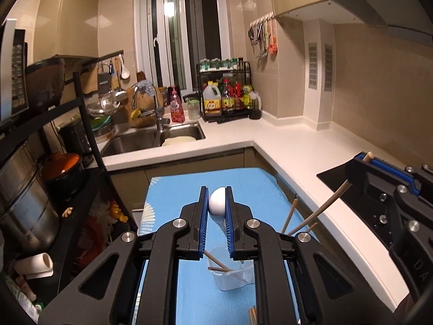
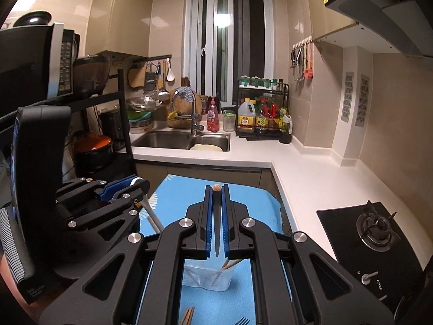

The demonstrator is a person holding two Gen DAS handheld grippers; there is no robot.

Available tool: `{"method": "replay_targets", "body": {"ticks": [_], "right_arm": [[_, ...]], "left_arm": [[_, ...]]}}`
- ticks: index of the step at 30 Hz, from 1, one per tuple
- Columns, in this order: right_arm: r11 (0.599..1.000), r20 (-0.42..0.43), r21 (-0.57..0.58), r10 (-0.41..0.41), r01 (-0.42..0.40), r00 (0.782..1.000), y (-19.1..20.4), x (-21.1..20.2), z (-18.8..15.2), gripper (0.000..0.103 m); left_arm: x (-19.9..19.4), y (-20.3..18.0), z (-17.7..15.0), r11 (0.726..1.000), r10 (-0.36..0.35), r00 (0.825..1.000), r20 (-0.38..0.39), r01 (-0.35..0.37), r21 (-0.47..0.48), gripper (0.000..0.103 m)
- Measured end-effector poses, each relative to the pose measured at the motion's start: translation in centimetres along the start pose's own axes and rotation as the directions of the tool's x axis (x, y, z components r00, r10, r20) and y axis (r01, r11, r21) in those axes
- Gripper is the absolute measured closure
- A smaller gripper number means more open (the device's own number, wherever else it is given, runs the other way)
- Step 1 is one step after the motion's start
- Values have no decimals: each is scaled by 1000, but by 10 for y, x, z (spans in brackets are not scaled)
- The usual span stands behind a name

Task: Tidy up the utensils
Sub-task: 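Lower the held spoon and chopstick over the clear container's rim, then open the left tool releasing the spoon while the right tool releases its chopstick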

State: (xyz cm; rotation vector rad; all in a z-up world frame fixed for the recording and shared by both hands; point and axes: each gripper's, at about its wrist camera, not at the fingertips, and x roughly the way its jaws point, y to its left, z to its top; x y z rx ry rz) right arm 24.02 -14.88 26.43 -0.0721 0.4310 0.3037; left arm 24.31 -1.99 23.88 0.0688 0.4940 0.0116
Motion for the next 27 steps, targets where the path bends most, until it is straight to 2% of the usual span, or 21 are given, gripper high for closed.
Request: {"method": "replay_targets", "body": {"ticks": [8,18,22,24,26,27], "right_arm": [[1000,-88,9,-4,5,996,-7,49,-31,97],[1000,-144,26,-7,11,990,-10,71,-52,96],[999,-163,40,-10,17,987,-12,69,-57,82],[999,-150,33,-18,23,989,-12,62,-57,78],[999,-139,32,-25,30,990,-14,54,-56,75],[999,-135,36,-25,30,990,-15,50,-57,75]], "left_arm": [[57,-1,-20,1000,5,994,-108,-5,2,91],[84,-4,-38,1000,13,987,-163,-13,3,91],[85,-3,-40,1000,20,984,-177,-23,-17,91],[80,-2,-41,999,15,986,-169,-19,-26,88],[72,-3,-41,999,23,989,-147,-27,-22,79],[66,-4,-41,999,26,990,-138,-29,-20,78]]}}
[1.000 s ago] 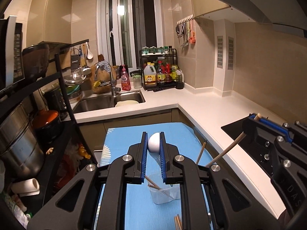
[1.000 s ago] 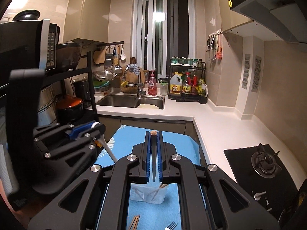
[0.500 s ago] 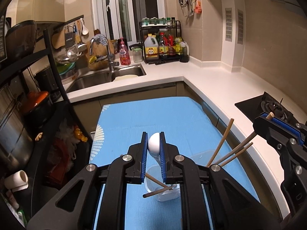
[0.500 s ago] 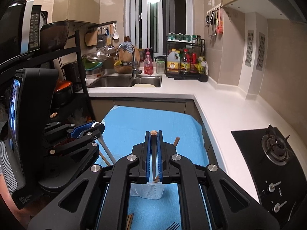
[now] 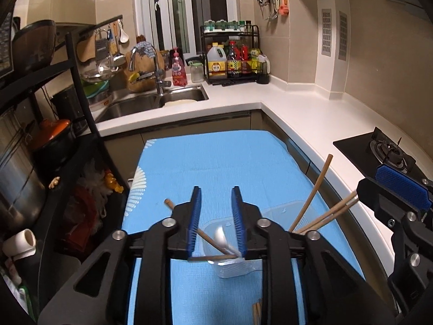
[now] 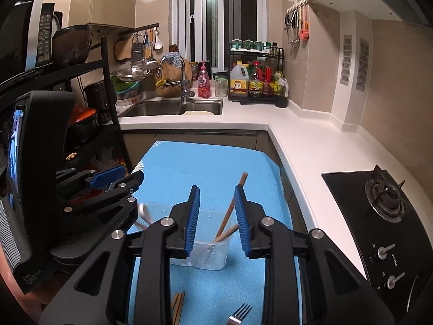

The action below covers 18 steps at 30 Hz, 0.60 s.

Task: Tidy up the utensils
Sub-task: 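Open the left tool releasing the spoon while the right tool releases its chopstick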

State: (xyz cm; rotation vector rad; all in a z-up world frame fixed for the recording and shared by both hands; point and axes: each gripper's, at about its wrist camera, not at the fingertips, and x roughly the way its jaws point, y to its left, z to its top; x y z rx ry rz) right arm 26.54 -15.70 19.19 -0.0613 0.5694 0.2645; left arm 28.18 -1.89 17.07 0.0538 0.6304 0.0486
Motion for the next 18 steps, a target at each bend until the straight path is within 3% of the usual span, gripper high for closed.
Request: {"method": "replay_targets", "body": {"ticks": [8,16,18], "right_arm": [[1000,54,15,16,-17,998,-4,-57,-32,75],[998,34,34,45,-46,998,3,-98,-111,76],[996,-3,46,77,-77,997,7,-99,-137,85]], "left_arm": [[-58,6,-31,1000,-23,996,82,24,-10,78],[-90,11,-127,997,-56,997,57,58,-47,79],[-90,9,-158,996,-67,997,26,68,-60,81]]}}
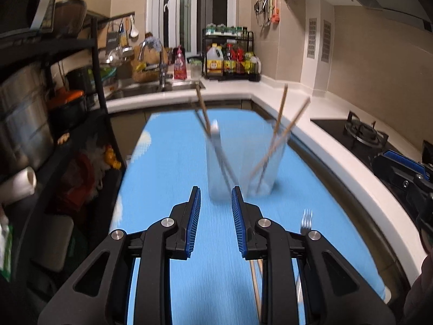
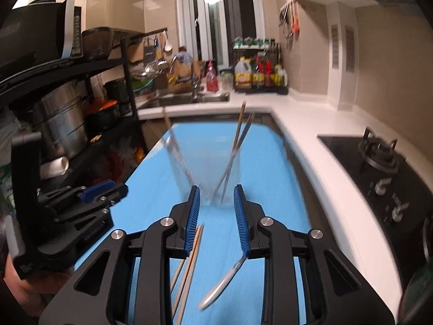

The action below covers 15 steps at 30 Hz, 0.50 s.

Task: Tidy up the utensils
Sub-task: 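Open the left tool releasing the spoon while the right tool releases its chopstick, then return to the board and grasp a wooden chopstick with each tool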

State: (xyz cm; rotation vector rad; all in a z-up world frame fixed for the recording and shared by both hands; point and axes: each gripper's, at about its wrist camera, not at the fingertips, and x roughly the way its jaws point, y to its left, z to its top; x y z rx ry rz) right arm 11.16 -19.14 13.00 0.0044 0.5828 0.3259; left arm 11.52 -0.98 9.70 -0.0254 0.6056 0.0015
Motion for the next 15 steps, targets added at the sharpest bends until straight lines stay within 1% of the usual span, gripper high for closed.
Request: {"method": "replay_targets", "body": {"ticks": [1,2,5,8,9,12,15], "right_arm": [[1000,-19,6,13,-13,1000,2,0,-13,95],[999,-39,20,26,-26,999,3,1,-28,97],[997,-83,64,47,-42,995,5,4,-64,97],[994,-129,95,63,-51,990,9,9,-95,97],[993,-143,104,71,-56,987,12,11,-107,97],[993,-181,97,84,-67,980,21,18,-132,97],[992,-213,99,103,-83,972,28,24,-149,96]], "left_arm": [[0,1,-15,1000,-9,1000,-18,9,-5,86],[0,0,-32,1000,-16,999,-42,15,-14,87],[0,5,-72,998,-21,995,-100,15,-56,89],[-6,11,-105,997,9,993,-117,-18,-74,89],[-8,14,-114,996,19,992,-124,-29,-84,89],[-13,20,-136,991,16,989,-149,-35,-129,89],[-16,15,-147,994,23,990,-139,-38,-106,89]]}}
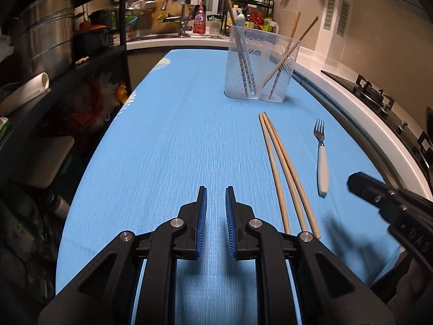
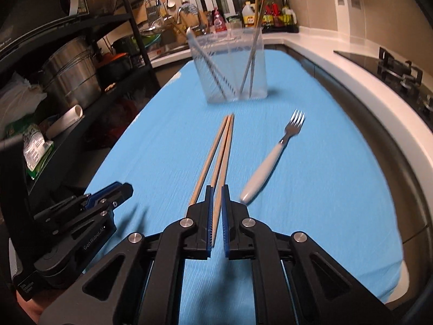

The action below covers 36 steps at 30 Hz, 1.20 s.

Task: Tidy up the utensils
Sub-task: 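Return to the board and grasp a wooden chopstick with each tool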

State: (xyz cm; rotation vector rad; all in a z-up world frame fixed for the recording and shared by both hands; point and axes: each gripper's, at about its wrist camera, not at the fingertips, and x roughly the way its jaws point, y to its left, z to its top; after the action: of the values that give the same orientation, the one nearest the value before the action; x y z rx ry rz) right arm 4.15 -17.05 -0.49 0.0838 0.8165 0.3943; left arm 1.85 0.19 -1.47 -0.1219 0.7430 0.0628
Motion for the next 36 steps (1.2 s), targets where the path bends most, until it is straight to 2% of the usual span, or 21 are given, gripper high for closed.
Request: {"method": "replay_targets", "body": {"ticks": [5,14,19,25,30,36], "right_arm": [[1000,-58,-14,-23,23,998,4,22,-12,95],[998,-100,-44,-43,39,994,10,40,-23,94],[993,-43,-77,-96,92,994,16,37,-30,96],[993,-8,-37,-111,110,994,9,22,-29,97],[993,-13,2,-119,119,993,-4,12,-27,97],[990,1,16,-143,143,990,-11,3,-30,97]], "left_arm": [[-2,3,-1,1000,-9,1000,20,9,-18,89],[4,2,-7,999,-22,1000,4,22,-27,89],[4,-1,-8,999,-39,999,9,39,-17,89],[9,-10,-14,993,-119,993,-3,119,-12,89],[15,-21,-19,983,-182,983,-14,182,-15,89],[20,-44,-25,977,-212,977,-14,212,25,88]]}}
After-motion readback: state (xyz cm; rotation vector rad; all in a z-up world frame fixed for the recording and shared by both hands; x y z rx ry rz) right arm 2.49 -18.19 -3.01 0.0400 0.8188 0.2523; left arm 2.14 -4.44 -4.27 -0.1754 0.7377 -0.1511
